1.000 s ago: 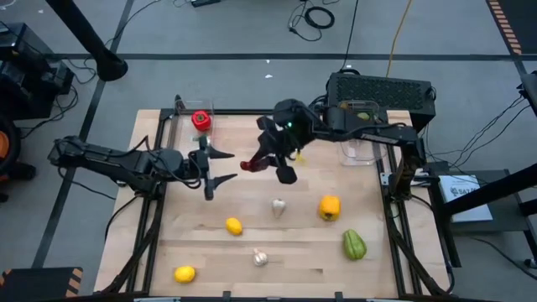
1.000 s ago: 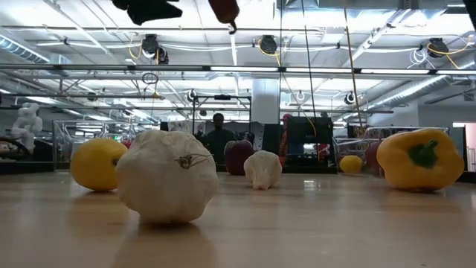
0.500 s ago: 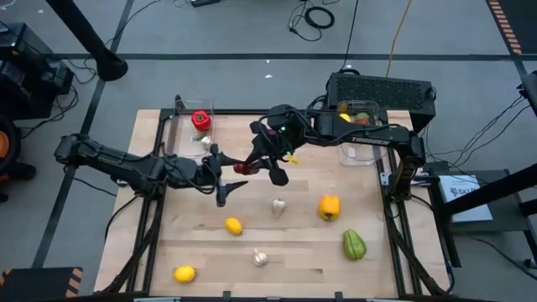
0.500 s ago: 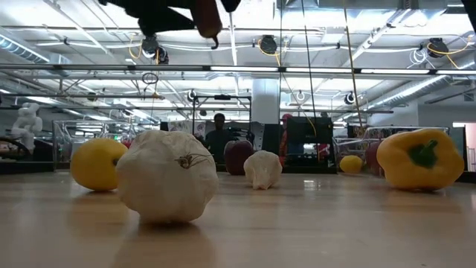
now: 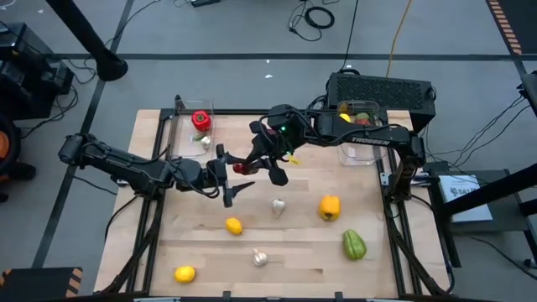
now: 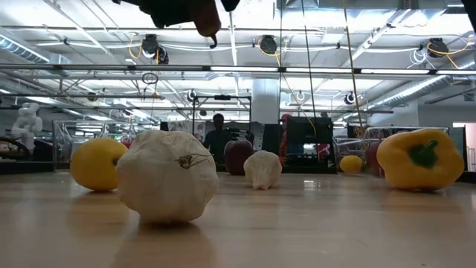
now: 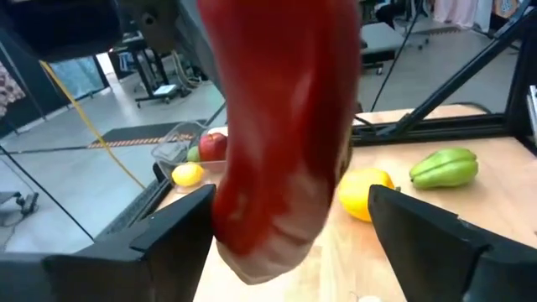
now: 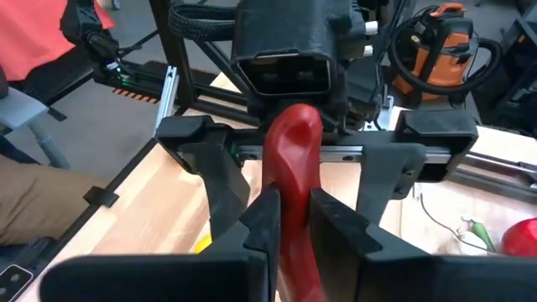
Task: Sort produce into baskets
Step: Put the red chili pepper into the left transparent bin
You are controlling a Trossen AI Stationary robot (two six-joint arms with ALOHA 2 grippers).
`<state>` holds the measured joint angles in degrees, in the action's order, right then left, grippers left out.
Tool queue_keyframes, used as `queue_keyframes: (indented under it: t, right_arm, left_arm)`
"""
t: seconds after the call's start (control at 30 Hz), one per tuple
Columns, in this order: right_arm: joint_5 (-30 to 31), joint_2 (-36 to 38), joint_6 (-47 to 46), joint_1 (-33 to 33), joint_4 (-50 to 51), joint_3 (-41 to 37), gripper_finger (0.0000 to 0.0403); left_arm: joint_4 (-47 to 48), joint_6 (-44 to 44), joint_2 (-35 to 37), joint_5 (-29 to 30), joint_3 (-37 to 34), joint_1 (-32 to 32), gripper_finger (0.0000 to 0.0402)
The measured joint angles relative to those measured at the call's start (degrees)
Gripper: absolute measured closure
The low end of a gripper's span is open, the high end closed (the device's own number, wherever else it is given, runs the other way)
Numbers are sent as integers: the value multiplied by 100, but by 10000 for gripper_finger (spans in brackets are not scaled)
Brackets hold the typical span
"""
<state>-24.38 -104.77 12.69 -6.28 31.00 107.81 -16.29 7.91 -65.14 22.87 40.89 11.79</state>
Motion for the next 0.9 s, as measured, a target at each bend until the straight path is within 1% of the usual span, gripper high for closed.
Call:
queue_keyframes:
  t: [0.23, 0.43, 0.53, 0.73, 0.9]
  right_arm:
    - [2, 0, 0, 2, 7, 2, 351]
    - [18, 0, 9, 2, 4, 2, 351]
    - [20, 0, 2, 2, 17, 2, 351]
    - [22, 0, 2, 2, 94, 9, 349]
    - [27, 9, -44, 2, 146, 13, 327]
  left_arm:
    - [-2, 200, 2, 16, -1, -2, 148]
    - [13, 303, 26, 162, -1, -3, 203]
    - [26, 309, 26, 162, -1, -2, 221]
    - [37, 312, 26, 160, -3, -2, 227]
    - [37, 352, 30, 160, -3, -2, 228]
